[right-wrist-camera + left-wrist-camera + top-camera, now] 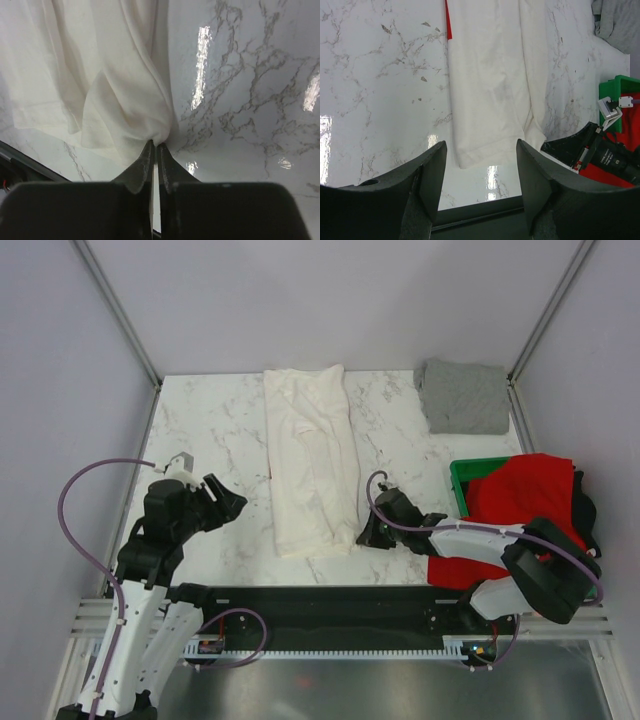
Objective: Fold and stack the t-shirts
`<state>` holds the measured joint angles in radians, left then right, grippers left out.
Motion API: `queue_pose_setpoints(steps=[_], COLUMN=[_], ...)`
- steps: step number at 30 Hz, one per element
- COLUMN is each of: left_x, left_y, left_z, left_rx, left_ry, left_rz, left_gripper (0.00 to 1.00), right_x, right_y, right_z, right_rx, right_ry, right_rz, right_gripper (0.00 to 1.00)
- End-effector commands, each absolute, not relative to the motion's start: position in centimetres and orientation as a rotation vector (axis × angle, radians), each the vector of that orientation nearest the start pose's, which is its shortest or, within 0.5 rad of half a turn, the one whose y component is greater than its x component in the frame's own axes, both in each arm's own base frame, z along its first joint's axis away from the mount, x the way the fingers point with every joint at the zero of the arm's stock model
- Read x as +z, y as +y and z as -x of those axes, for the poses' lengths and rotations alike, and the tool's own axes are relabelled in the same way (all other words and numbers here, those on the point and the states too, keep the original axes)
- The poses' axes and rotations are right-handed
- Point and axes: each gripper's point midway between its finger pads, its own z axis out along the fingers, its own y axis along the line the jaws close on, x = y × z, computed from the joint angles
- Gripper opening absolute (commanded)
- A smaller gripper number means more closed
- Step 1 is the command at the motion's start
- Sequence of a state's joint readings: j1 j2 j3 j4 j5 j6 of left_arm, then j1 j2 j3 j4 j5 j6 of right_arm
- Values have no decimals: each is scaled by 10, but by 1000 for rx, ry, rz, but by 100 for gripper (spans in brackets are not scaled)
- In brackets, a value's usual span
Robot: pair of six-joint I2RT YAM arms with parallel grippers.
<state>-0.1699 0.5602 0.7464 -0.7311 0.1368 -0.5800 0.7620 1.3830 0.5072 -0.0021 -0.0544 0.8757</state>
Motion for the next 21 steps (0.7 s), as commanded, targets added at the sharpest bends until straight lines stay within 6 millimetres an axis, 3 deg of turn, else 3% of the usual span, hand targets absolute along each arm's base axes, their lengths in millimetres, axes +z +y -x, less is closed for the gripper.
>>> queue_pose_setpoints(steps=[1,4,5,7,8,11,14,21], left_x=[206,206,207,206,207,206,207,208], left_y=[-83,-83,-83,-83,-83,-83,-83,-82], left_z=[-208,-207,-208,-208,-208,-208,-208,-208], left_rx=[-577,-575,-576,-576,-577,-576,-577,-571], left_ry=[2113,2115,2110,2112,2109,2112,2109,2101], left_rz=[302,304,303,303,304,305,304,307], left_gripper=[65,65,65,65,65,65,65,65], right_x=[-8,-9,9,11,31,58,72,66], right_y=[230,226,222,215,220,233,249,276], right_z=[-188,-187,-200,-196,-210,-215,-214,-192], right_rx=[626,590,504,420,404,391,322,40], right_ry=[2664,2683,2643,2665,2608,2573,2568,2567], right_rz=[-124,-121,-103,-56,-49,39,177,510], right_gripper=[3,0,0,0,0,0,0,0])
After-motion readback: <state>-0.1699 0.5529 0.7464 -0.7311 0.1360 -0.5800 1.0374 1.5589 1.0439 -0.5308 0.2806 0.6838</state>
